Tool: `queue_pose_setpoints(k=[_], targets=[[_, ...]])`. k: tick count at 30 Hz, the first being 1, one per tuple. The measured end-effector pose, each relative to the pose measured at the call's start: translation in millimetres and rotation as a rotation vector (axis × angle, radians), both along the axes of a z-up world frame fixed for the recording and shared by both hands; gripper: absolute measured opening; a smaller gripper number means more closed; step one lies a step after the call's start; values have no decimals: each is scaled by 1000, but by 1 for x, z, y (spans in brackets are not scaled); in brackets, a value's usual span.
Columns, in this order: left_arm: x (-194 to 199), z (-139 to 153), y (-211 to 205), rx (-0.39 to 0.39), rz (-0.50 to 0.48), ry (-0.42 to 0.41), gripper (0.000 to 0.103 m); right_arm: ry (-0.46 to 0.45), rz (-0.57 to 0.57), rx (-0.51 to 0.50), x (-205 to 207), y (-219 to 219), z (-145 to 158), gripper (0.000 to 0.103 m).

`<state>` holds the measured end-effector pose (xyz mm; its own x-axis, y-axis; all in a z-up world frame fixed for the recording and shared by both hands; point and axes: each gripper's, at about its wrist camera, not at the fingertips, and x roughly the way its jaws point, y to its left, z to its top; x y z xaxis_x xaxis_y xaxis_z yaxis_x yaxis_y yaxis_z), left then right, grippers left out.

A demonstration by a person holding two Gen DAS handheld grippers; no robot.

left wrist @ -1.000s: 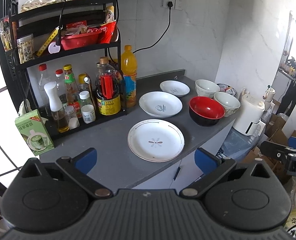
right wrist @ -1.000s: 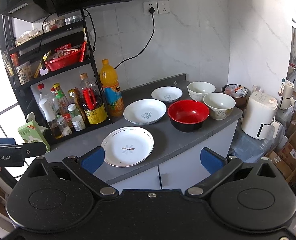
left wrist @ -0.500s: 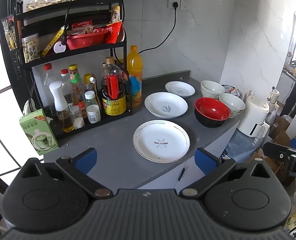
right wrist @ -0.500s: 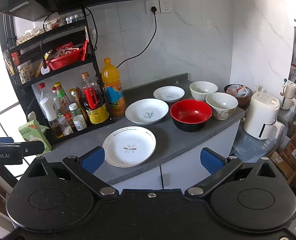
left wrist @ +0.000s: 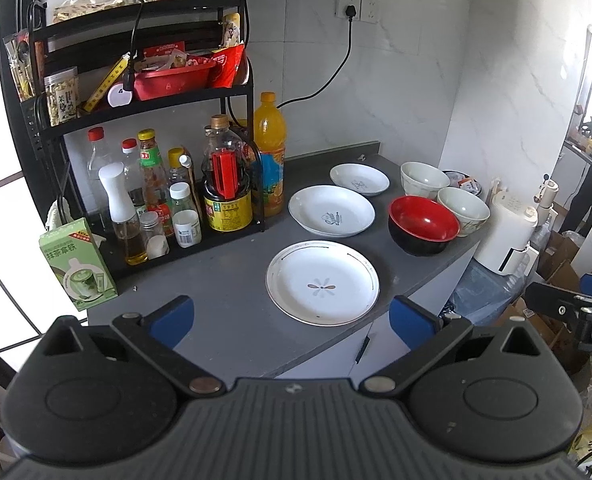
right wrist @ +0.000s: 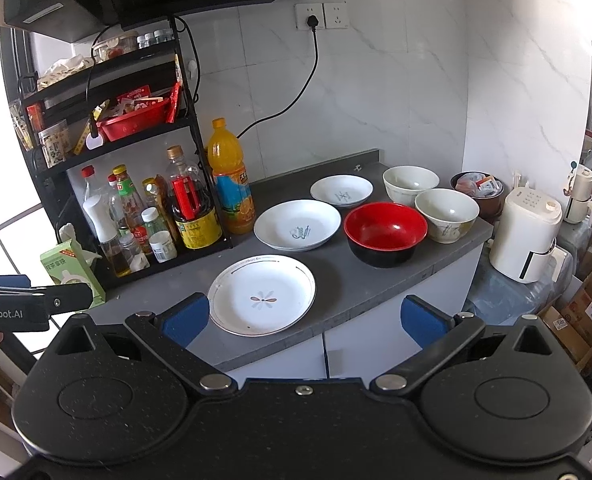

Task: Organize plates and bowls

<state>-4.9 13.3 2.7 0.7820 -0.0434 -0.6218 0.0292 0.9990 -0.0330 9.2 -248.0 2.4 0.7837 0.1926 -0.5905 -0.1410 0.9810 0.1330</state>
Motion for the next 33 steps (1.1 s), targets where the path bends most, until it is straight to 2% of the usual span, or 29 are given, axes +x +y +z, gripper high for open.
queue_pose_setpoints(k=[17,28,33], targets=[[-2,-3,-13,0,2,12,103,13,-7,9,-2,-4,-3,103],[-3,-2,-45,6,32,14,103,-3,0,10,-4,-40,-1,103],[-1,1,-65,-14,32,12,103,-1,-18,25,-4,-66,0,103]])
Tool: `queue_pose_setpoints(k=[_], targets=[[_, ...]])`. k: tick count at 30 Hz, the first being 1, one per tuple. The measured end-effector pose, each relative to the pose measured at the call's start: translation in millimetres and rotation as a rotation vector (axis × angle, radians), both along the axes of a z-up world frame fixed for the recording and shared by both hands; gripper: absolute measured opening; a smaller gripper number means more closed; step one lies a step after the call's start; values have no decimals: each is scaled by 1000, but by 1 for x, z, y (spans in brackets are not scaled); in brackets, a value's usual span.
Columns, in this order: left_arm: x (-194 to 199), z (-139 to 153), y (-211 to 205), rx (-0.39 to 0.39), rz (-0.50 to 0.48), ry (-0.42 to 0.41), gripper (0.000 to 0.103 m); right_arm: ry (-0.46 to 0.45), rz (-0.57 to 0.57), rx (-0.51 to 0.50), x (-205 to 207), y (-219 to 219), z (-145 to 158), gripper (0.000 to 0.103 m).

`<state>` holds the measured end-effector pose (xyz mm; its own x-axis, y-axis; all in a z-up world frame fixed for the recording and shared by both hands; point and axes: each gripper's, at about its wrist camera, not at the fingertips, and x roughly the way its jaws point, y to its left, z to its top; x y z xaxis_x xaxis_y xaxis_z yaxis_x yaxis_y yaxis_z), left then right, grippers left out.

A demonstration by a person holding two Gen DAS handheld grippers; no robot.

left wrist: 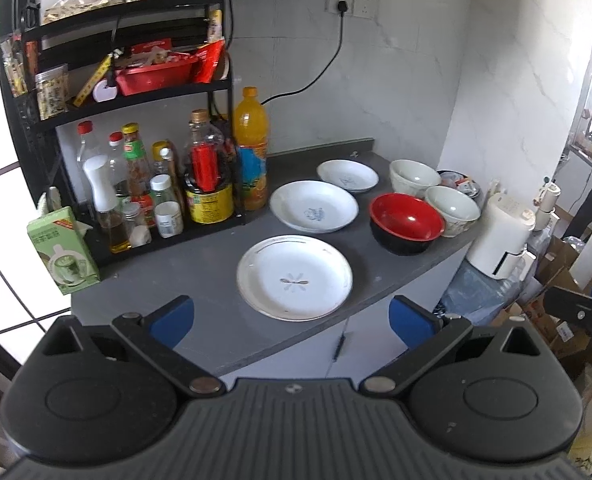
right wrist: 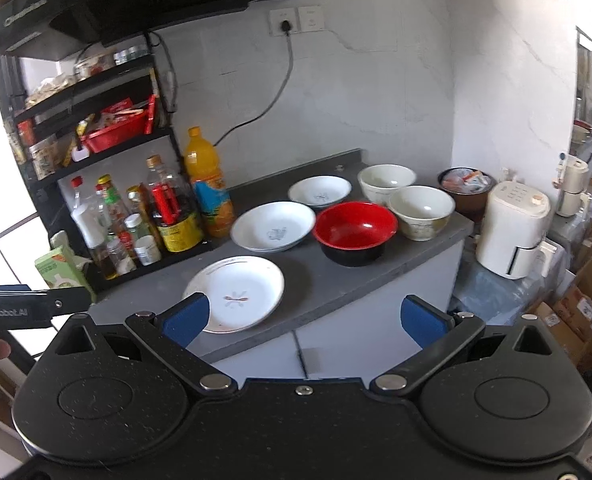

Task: Organize plates and bowls
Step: 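Move both grippers toward the large white bowl beside the red bowl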

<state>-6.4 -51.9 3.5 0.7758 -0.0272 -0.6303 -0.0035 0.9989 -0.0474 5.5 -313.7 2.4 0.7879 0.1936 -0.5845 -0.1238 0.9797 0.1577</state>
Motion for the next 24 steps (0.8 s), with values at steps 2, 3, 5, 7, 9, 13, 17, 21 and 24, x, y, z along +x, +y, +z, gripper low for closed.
queue_pose_setpoints(k=[2,3,5,7,9,13,17,21,24], targets=[[2,2,-10,4,-11,-4,103,-5,-11,-1,0,-9,0,103],[3,2,-15,6,-17,-4,103,-4,-16,1,2,-13,-1,103],[7,4,-24,5,-22,-3,103,3,-28,2,5,-23,-4,103],[15,6,-31,-3,-27,-4,103,13,-38,4,10,-29,-6,103],[26,8,-39,-2,-33,-7,103,20,-44,15,16,-36,-8,103],[52,9,-53,-6,-49,-17,103,14,-71,-13,31,-45,-13,103],[90,4,-65,-15,-72,-17,102,20,-85,-16,57,-51,-18,103],[134,-4,-71,-31,-103,-26,101,27,-103,-24,91,-54,-26,103],[172,-9,-73,-43,-122,-14,101,36,-119,-21,120,-54,-30,103]])
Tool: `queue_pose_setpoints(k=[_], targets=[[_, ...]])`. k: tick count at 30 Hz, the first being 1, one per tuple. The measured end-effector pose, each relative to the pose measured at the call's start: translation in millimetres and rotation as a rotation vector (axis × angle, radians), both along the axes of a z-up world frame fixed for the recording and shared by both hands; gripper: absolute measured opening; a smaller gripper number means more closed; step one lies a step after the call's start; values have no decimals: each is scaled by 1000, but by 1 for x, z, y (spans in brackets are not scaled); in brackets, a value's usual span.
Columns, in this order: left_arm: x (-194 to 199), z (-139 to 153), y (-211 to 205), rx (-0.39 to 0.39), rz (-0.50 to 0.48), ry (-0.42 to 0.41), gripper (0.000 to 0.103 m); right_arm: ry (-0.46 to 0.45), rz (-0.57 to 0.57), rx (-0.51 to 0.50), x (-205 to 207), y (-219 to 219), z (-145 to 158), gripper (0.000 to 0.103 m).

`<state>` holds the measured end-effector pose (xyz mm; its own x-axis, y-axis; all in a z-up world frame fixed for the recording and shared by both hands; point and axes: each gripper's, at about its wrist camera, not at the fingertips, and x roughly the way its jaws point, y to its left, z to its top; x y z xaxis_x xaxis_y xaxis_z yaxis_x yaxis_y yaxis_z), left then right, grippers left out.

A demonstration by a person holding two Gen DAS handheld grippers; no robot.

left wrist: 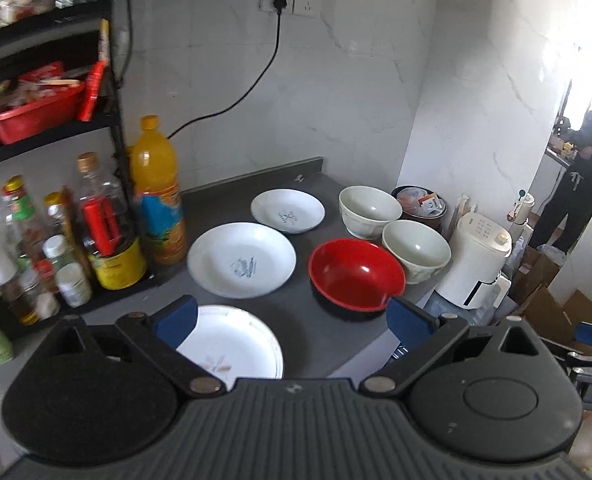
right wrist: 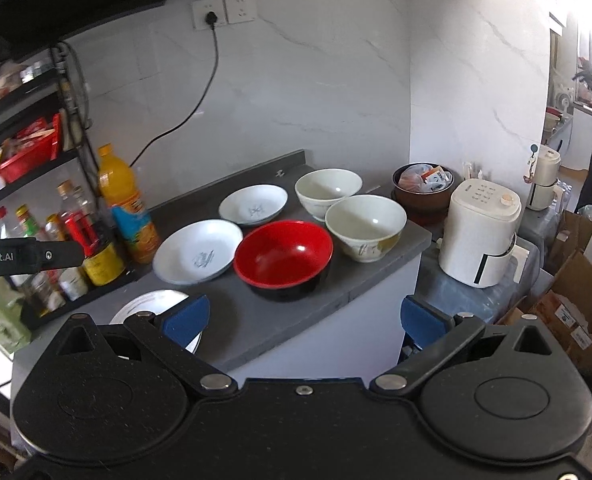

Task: Organize plates and bowls
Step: 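Move both grippers toward the large white bowl beside the red bowl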

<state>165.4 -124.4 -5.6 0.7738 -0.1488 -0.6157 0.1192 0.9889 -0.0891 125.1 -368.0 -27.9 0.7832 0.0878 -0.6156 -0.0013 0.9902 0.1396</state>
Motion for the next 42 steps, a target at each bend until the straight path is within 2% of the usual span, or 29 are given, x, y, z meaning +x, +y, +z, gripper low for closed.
queue_pose_setpoints(k=[6,11,19,25,28,30,35,38,42], targets=[[70,-2,-2,6,-58,-1,101,20,-54,0,59,1,-4,103],[110,-2,-14,21,-100,5,101,34,-119,34,99,-4,-8,103],[167,-2,-36,8,-115,22,101,55,-135,52,147,-12,-14,103],[203,-13,-64,1,-119,46,92,75,-132,69,186,-32,-31,102],[222,-23,-82,-8,-124,70,83,98,-125,83,205,-48,-44,92],[234,-30,-95,-21,-132,92,77,122,-121,90,216,-57,-52,89],[262,-48,-132,1,-142,127,70,181,-107,94,241,-81,-76,80],[279,-61,-151,-8,-141,165,63,219,-107,113,257,-97,-91,67],[299,-83,-173,2,-146,216,57,251,-103,125,275,-114,-108,60]])
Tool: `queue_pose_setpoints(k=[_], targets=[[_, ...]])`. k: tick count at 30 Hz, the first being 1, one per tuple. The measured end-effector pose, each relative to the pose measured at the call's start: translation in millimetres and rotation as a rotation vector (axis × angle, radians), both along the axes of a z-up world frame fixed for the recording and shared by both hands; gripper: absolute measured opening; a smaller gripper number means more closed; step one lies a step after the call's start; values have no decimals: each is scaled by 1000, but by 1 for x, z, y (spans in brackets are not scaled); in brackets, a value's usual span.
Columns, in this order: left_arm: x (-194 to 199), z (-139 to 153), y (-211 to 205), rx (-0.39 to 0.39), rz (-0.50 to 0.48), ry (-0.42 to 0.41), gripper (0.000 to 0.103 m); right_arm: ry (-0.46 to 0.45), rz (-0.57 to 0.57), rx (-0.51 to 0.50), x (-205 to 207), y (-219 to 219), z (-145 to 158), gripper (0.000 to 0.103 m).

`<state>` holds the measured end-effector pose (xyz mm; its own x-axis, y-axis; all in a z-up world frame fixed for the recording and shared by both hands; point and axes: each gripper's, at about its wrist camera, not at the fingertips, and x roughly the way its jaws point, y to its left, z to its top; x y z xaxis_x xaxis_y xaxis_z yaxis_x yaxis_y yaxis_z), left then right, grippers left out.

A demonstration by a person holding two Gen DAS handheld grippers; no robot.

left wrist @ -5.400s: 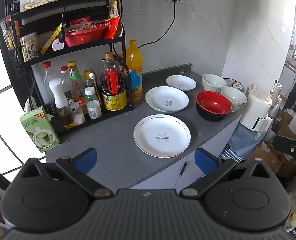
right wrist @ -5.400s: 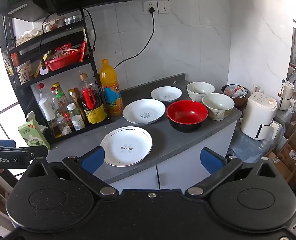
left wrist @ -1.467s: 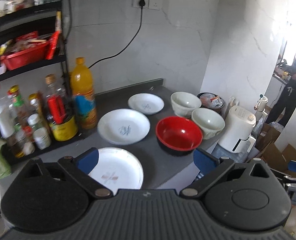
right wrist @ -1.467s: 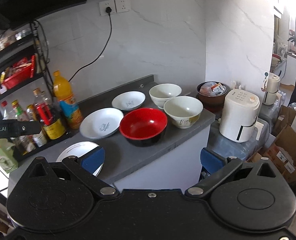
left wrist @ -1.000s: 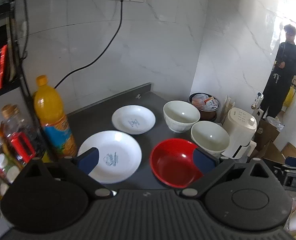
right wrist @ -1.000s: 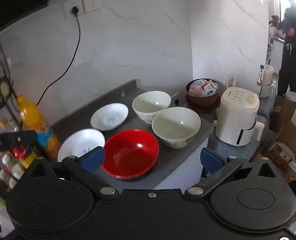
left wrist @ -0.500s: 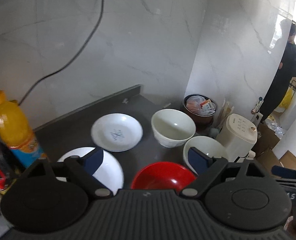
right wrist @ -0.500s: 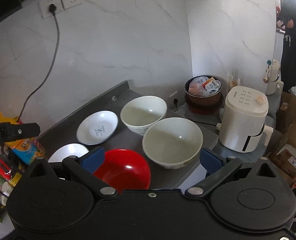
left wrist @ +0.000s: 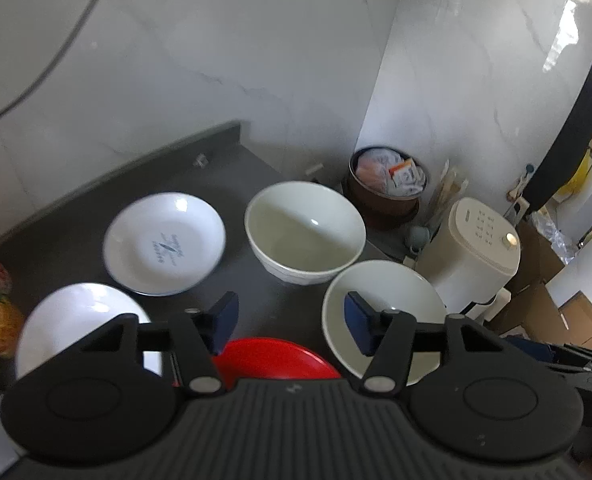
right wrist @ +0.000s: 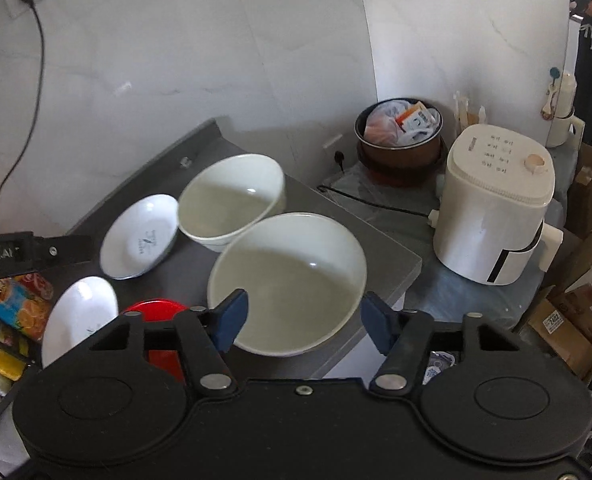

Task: Organize plates and bowls
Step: 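Move both grippers toward the large white bowl beside the red bowl, then grasp the large white bowl rim with both grippers and lift it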

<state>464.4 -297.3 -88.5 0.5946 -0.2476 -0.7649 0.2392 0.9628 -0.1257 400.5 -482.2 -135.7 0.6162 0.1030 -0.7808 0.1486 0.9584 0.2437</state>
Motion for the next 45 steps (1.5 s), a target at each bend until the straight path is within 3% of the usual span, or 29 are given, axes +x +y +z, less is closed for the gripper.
queue_pose_setpoints(k=[5,16,22,30,32,37,45], targets=[[15,-27,-21,27,5,62,46,56,24,21,19,-14,-23,42],[45,-75,-57,78,41,166,30,132,93,64,52,-41,-54,36],[63,-99,-66,103,70,230,24,159,147,93,64,-48,-68,22],[75,-121,-69,99,80,299,16,192,162,99,78,-52,-78,12],[76,-124,-69,84,72,306,10,186,168,93,79,-51,-79,10],[73,-122,-70,66,57,293,9,159,161,63,76,-50,-77,9],[66,-86,-60,27,29,218,9,87,132,39,61,-41,-45,9]])
